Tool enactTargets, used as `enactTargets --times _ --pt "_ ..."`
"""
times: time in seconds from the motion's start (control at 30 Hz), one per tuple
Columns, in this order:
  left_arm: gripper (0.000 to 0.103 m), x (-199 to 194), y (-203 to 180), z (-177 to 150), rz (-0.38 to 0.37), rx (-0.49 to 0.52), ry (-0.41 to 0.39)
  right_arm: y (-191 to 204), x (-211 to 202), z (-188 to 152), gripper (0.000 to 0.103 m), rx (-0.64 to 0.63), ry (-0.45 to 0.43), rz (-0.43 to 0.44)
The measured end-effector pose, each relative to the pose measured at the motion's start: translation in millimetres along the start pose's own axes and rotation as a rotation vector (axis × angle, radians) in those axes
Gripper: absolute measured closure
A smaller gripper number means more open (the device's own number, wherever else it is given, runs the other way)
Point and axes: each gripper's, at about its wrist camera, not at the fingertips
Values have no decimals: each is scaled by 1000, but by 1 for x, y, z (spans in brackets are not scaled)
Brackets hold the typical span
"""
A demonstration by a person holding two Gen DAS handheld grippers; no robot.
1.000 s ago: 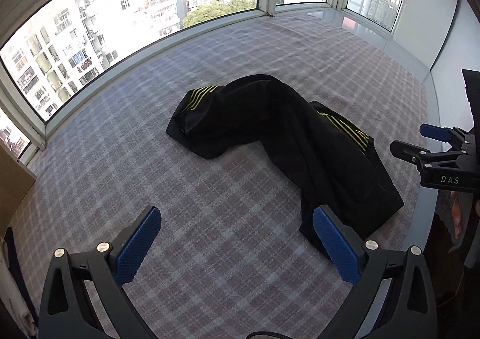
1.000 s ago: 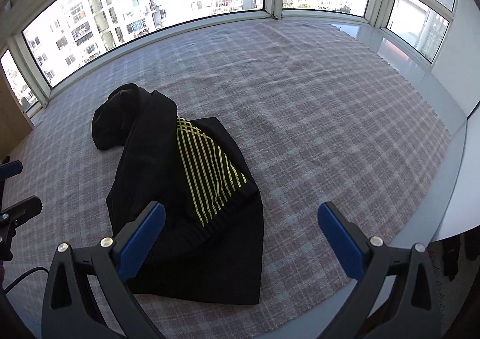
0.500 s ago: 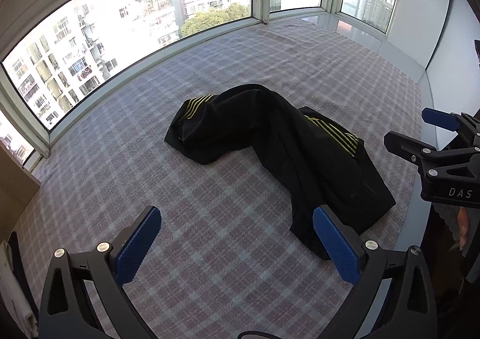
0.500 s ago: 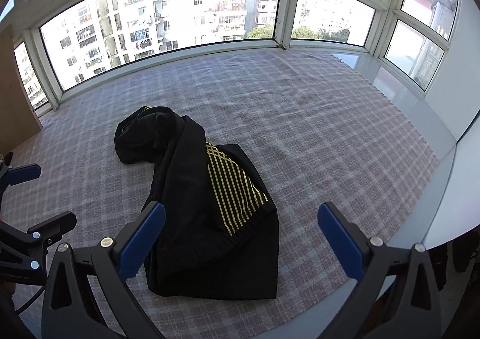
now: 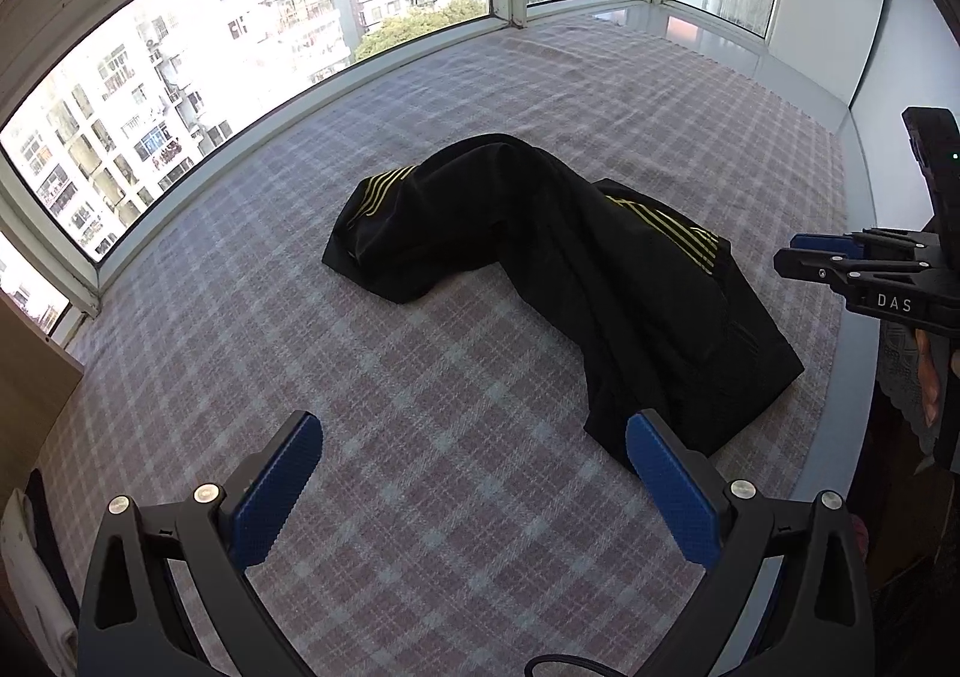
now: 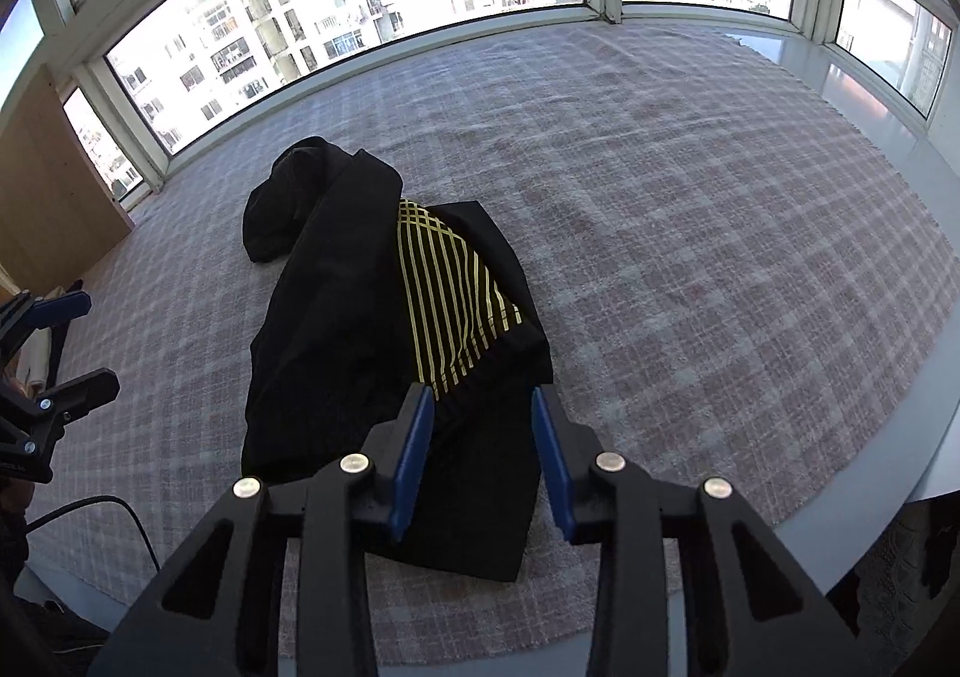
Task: Fold clothes
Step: 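Close the right gripper on the black shorts' fabric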
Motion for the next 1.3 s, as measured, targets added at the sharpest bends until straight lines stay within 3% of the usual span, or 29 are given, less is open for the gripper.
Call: enactTargets --times 0.1,0.27,0.7,0.83,1.1,1.3 --pt "1 8 -1 -3 -2 2 19 9 11 -8 69 -88 10 -53" --pt "1 21 -5 -4 -13 13 53 -1 33 7 69 -30 32 -32" --pt "1 24 6 -3 -1 -17 63 17 70 37 69 -129 73 -43" --pt "1 24 8 -3 -2 -22 64 14 70 37 77 -127 88 -28" --pt "1 25 8 -5 -11 -22 72 27 62 36 78 -208 78 -78" --pt "1 23 8 -5 -17 -28 67 27 66 38 90 -197 111 -37"
Point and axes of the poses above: each gripper's, at about its wrist camera, not at the fingertips, and x roughly the way its jaws point, y to its left, z to its top, and after that the axes turned 15 degrees about -z, right-handed
